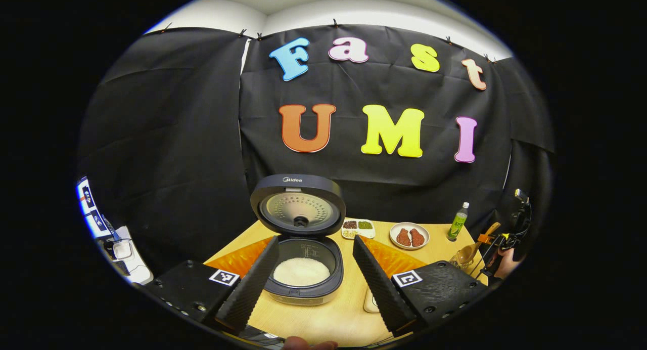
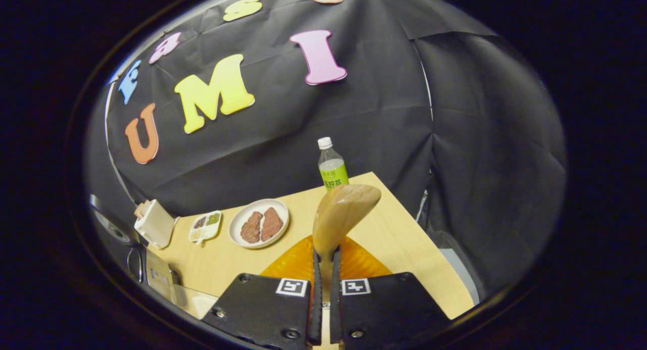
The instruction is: Close the left gripper, press the button to open the rice cooker; take a wooden spoon from the chopstick holder with the right hand, scoop a spoonful of rice and pour it into the rice cooker, then put the wooden spoon back into the chopstick holder.
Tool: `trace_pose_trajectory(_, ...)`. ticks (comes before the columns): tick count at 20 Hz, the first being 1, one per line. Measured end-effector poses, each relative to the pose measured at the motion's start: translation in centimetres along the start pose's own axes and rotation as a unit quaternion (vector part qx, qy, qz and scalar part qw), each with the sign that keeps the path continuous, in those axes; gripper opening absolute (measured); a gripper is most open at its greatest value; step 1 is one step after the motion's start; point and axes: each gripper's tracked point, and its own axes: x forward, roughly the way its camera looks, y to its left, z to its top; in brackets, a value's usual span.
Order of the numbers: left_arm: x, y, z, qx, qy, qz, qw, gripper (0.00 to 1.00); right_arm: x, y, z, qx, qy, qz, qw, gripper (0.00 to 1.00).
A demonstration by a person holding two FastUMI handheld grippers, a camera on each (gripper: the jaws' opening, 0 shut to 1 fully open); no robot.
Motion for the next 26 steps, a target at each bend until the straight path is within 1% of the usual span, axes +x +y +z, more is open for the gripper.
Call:
trace_pose_trajectory(4, -0.1, 0.2, 0.2, 0.004, 0.001, 0.007, 1.000, 0.95, 0.9, -0.5, -1.9, 0.009, 0.012, -0.002, 1.000, 0.13)
trace_pose_trajectory(8, -0.1, 0.1, 0.1, 0.004, 0.003, 0.008, 1.000, 0.95, 1.6, -1.3, -2.8, 0.017, 0.018, -0.005, 1.000, 0.17)
trace_pose_trajectory(12, -0.1, 0.0, 0.5, 0.002, -0.003, 0.002, 1.000, 0.95, 0.5, -1.2, -1.3, 0.008, -0.004, -0.002, 1.000, 0.24)
trace_pose_trajectory(15, -0.1, -0.4, 1.0, -0.005, -0.011, -0.007, 1.000, 0.95, -1.1, -1.4, 0.4, -0.008, -0.029, -0.007, 1.000, 0.62)
trace_pose_trajectory(16, -0.1, -0.4, 1.3, -0.007, -0.015, -0.010, 1.000, 0.95, -1.7, -1.5, 1.2, -0.011, -0.037, -0.010, 0.999, 0.67)
trace_pose_trajectory(17, 0.0, -0.3, 1.6, -0.008, -0.019, -0.013, 1.000, 0.95, -2.5, -1.6, 2.1, -0.013, -0.047, -0.011, 0.999, 0.82)
trace_pose_trajectory(18, -0.1, -0.2, 1.8, -0.008, -0.024, -0.014, 1.000, 0.95, -3.2, -1.7, 3.0, -0.016, -0.058, -0.015, 0.998, 0.87)
trace_pose_trajectory(22, 0.1, 1.2, 3.3, -0.003, -0.044, -0.013, 0.999, 0.95, -6.7, -1.1, 6.9, -0.040, -0.106, -0.018, 0.993, 0.88)
trace_pose_trajectory(23, 0.2, 1.6, 3.7, -0.005, -0.048, -0.013, 0.999, 0.95, -7.7, -0.7, 7.9, -0.051, -0.120, -0.018, 0.991, 0.93)
trace_pose_trajectory(25, 0.3, 2.5, 4.8, -0.008, -0.059, -0.010, 0.998, 0.95, -10.0, 0.4, 9.6, -0.071, -0.146, -0.015, 0.987, 0.96)
trace_pose_trajectory(26, 0.5, 2.9, 5.4, -0.010, -0.065, -0.009, 0.998, 0.95, -11.1, 1.0, 10.0, -0.080, -0.154, -0.013, 0.985, 0.97)
